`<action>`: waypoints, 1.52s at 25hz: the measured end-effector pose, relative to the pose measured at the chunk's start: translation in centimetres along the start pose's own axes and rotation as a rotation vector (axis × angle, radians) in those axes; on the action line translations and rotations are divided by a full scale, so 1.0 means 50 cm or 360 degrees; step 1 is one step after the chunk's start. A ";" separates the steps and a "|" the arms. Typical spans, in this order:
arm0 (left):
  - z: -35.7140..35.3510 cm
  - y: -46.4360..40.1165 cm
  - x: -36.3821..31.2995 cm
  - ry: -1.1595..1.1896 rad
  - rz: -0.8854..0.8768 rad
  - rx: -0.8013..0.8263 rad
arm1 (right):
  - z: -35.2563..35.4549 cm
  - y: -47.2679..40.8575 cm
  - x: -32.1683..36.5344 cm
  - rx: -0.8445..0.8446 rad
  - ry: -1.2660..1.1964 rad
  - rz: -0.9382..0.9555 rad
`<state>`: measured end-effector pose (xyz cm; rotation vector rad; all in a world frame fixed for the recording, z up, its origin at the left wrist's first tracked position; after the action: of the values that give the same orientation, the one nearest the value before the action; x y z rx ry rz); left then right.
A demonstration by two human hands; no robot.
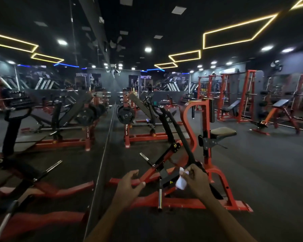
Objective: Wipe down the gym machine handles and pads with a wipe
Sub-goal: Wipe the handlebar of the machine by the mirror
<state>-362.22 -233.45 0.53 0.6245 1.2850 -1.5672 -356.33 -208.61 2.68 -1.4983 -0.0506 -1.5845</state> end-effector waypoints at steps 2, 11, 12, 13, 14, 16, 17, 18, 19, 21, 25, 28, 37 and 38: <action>-0.061 -0.104 0.011 0.0083 0.0049 0.0002 | -0.049 -0.092 -0.033 0.0009 0.0003 -0.0058; -0.497 -0.476 0.089 0.0236 -0.0016 0.0241 | -0.200 -0.499 -0.293 -0.0234 -0.0006 -0.0323; -0.536 -0.513 0.092 0.0265 -0.0030 0.0264 | -0.216 -0.544 -0.319 -0.0233 -0.0034 -0.0401; -0.579 -0.563 0.097 0.0262 -0.0051 0.0277 | -0.237 -0.594 -0.345 -0.0232 -0.0068 -0.0467; -0.620 -0.616 0.097 0.0260 -0.0088 0.0294 | -0.256 -0.644 -0.369 -0.0239 -0.0104 -0.0527; -0.700 -0.724 0.081 0.0244 -0.0194 0.0312 | -0.286 -0.737 -0.407 -0.0252 -0.0289 -0.0704; -0.740 -0.771 0.071 0.0241 -0.0223 0.0310 | -0.300 -0.779 -0.426 -0.0227 -0.0429 -0.0790; -0.783 -0.811 0.067 0.0231 -0.0219 0.0312 | -0.312 -0.818 -0.446 -0.0173 -0.0529 -0.0839; -0.823 -0.840 0.068 0.0214 -0.0205 0.0321 | -0.325 -0.850 -0.466 -0.0103 -0.0571 -0.0856; -0.903 -0.885 0.079 0.0175 -0.0211 0.0357 | -0.353 -0.916 -0.516 -0.0054 -0.0564 -0.0902; -1.059 -1.002 0.101 0.0147 -0.0127 0.0199 | -0.405 -1.111 -0.619 0.0017 -0.0549 -0.0887; -1.146 -1.078 0.116 0.0124 -0.0045 0.0025 | -0.440 -1.247 -0.677 0.0177 -0.0481 -0.0767; -1.343 -1.239 0.084 -0.0127 0.0099 -0.0401 | -0.565 -1.582 -0.825 0.0513 -0.0152 -0.0295; -1.363 -1.261 0.086 -0.0138 0.0100 -0.0433 | -0.587 -1.608 -0.840 0.0528 -0.0125 -0.0226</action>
<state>-433.38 -173.72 3.00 0.4167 1.3695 -1.3241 -435.76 -155.94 4.47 -1.3165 -0.4520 -1.5393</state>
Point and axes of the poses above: each hand's wrist, its own y-axis away from the middle knuckle, its own z-axis out of the back of the hand, x = y × z, the point moved 5 cm from there along -y, towards the middle knuckle, and after that the axes turned 15 degrees about -x, right-handed, at the moved point
